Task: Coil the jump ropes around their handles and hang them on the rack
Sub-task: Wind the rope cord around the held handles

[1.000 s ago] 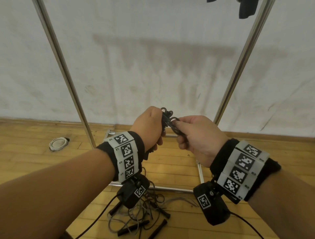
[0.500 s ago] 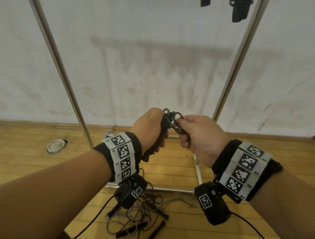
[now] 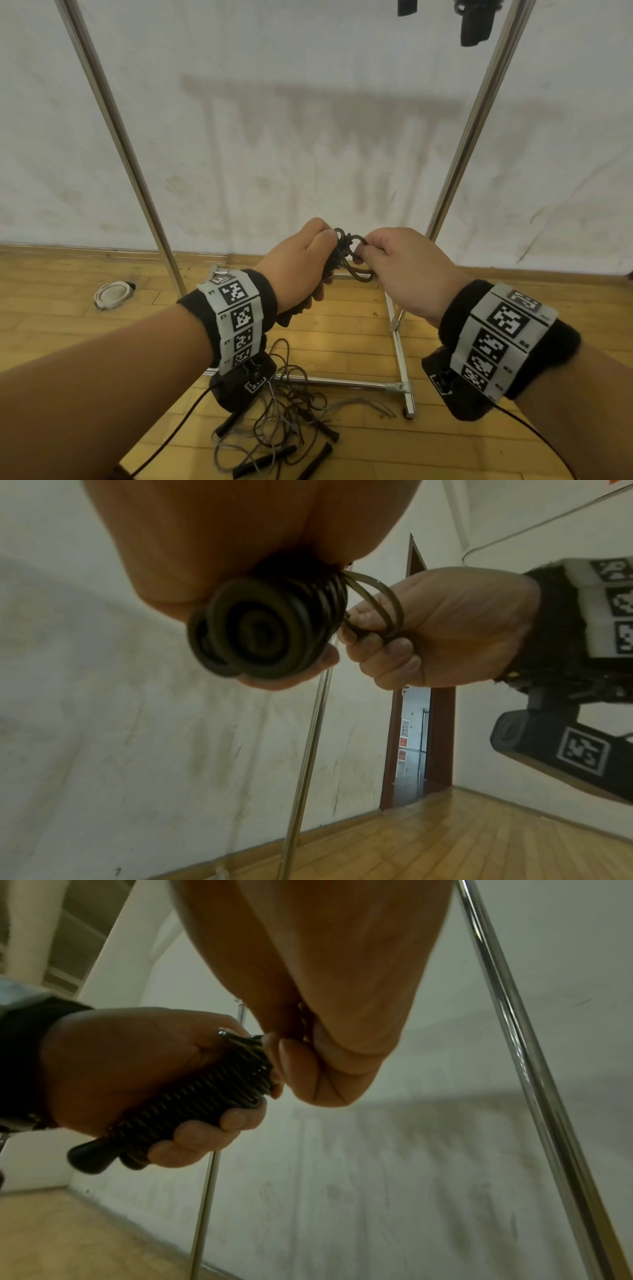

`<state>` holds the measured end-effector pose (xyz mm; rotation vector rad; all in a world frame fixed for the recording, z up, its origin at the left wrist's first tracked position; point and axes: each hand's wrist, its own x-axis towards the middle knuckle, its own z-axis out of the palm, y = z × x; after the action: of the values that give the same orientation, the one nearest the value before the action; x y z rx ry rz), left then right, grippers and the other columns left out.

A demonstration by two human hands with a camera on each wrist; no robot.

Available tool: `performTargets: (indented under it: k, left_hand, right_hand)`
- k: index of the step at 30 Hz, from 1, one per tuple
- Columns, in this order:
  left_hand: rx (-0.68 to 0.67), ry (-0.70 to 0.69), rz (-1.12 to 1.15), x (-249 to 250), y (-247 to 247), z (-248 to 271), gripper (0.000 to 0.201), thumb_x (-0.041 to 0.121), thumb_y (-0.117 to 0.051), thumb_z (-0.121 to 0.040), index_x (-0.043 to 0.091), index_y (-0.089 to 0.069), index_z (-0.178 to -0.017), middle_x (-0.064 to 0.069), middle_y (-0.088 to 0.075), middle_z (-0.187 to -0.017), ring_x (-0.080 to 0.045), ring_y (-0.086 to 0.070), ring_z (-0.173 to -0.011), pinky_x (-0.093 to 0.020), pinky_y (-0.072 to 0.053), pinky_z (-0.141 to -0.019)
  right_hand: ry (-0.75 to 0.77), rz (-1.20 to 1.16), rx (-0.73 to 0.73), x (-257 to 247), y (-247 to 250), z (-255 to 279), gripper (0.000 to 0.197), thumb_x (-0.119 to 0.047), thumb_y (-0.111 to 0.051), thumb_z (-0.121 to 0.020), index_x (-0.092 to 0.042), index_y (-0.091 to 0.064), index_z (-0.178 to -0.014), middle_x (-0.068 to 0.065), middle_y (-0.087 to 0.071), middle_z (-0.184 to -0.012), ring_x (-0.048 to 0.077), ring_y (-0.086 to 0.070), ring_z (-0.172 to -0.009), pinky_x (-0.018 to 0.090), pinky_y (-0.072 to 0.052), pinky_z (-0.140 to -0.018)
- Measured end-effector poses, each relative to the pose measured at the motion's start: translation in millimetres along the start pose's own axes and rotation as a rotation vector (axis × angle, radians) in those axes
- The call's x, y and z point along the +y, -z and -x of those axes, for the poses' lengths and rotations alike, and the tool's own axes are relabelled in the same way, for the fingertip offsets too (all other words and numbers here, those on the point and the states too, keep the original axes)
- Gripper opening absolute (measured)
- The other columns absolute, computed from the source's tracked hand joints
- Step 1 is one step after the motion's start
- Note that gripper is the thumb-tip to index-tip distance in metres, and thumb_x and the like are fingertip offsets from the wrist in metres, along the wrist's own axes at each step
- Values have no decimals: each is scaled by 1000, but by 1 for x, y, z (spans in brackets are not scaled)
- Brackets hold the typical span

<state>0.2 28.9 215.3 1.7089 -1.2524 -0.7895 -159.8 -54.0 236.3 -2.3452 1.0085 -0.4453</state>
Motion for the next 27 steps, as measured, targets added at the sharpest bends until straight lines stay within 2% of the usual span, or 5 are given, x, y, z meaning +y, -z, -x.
performTargets:
  k: [4,10,19,23,27]
  left_hand:
    - [25,-19,51,1,3,-1,15,44,-36,-109,39,-50,-111,-13,-71,-90,-23,-69,-56,-36,-55,-49]
    - [34,-39,-21,-3,3,0,13,47,-39,-110,40,-49,-109,-10,-70,-93,-8,-63,-49,-29,-53,-46]
    - [42,-40,-11,-3,0,2,12,46,-44,-110,37,-52,-110,-1,-67,-109,-20,-75,-66,-35,-59,-51]
    - [39,-39,0,-4,-3,3,13,45,-45,-110,35,-54,-110,2,-68,-109,-23,-76,-69,-35,-59,-51]
    - [40,-53,-12,-6,-2,0,13,46,-46,-109,36,-55,-111,1,-69,-110,-22,-76,-70,-33,-58,-51]
  right_hand:
    - [12,27,81,1,-4,-1,32,-29,-41,-109,-18,-68,-97,3,-64,-77,20,-60,-71,35,-50,-66]
    - [90,158,186,6,-5,-5,30,-31,-39,-109,-20,-66,-101,-7,-60,-77,11,-57,-73,26,-46,-65]
    - [206,390,149,1,-14,-1,20,-20,-42,-108,-23,-62,-113,-1,-53,-89,17,-56,-77,34,-55,-72]
    - [153,159,96,0,-12,-1,27,-25,-39,-110,-28,-66,-114,-4,-65,-90,13,-68,-70,33,-61,-68]
    - [32,-250,40,-4,-12,3,27,-26,-45,-109,-44,-65,-108,-14,-71,-87,3,-72,-67,14,-55,-55]
